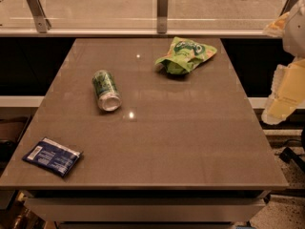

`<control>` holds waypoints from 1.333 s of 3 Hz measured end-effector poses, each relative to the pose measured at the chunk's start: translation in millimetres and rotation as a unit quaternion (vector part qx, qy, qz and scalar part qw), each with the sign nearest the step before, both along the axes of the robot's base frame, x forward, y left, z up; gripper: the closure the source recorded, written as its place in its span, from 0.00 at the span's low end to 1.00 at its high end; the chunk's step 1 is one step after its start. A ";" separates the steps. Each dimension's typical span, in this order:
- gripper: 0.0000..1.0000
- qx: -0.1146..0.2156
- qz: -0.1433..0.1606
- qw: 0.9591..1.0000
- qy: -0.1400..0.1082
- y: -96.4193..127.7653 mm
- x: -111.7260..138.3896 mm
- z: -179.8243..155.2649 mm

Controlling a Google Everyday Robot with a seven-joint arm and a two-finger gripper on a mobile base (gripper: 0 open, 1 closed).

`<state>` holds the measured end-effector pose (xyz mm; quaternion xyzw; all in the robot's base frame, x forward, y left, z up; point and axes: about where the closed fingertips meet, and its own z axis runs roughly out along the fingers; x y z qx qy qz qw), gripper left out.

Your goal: Place green can upright

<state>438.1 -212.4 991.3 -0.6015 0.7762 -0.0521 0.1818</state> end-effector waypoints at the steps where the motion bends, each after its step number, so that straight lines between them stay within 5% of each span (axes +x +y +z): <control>1: 0.00 0.004 -0.004 1.000 -0.003 1.0 0.3 2.0; 4: 0.00 0.066 -0.058 0.996 0.010 37.2 10.4 7.7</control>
Offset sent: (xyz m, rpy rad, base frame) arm 0.0066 0.0172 0.0041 0.0870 0.0110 -0.0857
